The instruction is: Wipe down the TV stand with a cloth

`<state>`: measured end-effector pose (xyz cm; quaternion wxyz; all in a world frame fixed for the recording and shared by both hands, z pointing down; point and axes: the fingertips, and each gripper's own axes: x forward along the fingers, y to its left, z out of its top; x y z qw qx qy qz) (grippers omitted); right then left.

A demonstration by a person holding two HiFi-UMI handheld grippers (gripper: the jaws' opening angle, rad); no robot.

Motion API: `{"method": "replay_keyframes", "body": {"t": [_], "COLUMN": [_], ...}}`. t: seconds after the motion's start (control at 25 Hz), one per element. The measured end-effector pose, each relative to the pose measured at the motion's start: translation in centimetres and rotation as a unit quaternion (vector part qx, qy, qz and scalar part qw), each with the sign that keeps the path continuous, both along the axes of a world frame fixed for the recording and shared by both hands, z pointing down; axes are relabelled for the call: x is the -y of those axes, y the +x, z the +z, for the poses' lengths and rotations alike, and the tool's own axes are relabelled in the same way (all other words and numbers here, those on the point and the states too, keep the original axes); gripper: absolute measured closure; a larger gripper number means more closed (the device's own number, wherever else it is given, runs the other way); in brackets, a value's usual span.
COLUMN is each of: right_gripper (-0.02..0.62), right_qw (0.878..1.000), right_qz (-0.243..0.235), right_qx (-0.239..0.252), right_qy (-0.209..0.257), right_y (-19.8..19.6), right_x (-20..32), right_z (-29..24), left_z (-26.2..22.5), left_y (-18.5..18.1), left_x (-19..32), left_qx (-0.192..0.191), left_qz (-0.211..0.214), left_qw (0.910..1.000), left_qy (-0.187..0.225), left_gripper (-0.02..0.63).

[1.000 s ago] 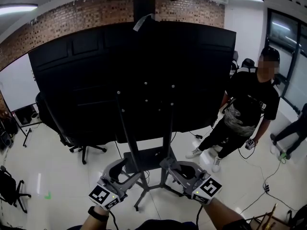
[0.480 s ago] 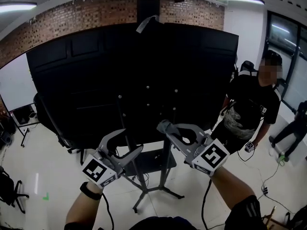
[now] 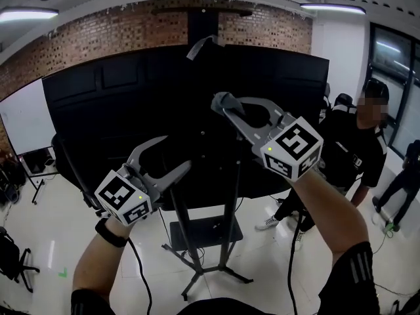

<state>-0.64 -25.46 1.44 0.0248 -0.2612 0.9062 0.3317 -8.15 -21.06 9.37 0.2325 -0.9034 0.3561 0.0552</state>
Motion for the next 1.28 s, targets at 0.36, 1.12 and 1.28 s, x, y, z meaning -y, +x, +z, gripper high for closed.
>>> {"method": "replay_keyframes", "body": {"t": [0.36,1.12,1.28], "right_gripper": [0.565,0.568,0.571], "right_qw": [0.995,0.972,0.962], "right_qz": [0.046,0.136,0.143], "right_qx": [-0.008,-0.121,-0.158], "right_qy": [0.092,0.151,0.168], "right_y": [-2.3,-6.9,-7.2], "right_x": [3.8,9.5,9.8], "right_z": [-12.0,-14.7,-11.9], "left_z": [-6.5,-8.8,-7.2], "left_y": [0.0,1.4,0.9], "left_x": [2.6,4.7,5.2], "left_qx": [0.020,0.015,0.011], "left_qz": [-0.032,-0.041,-0.045], "left_qw": [0.9988,0.9987,0.9988], "left_qy": [0.030,0.025,0.015], "left_gripper": [0.310,0.310,0.310]}}
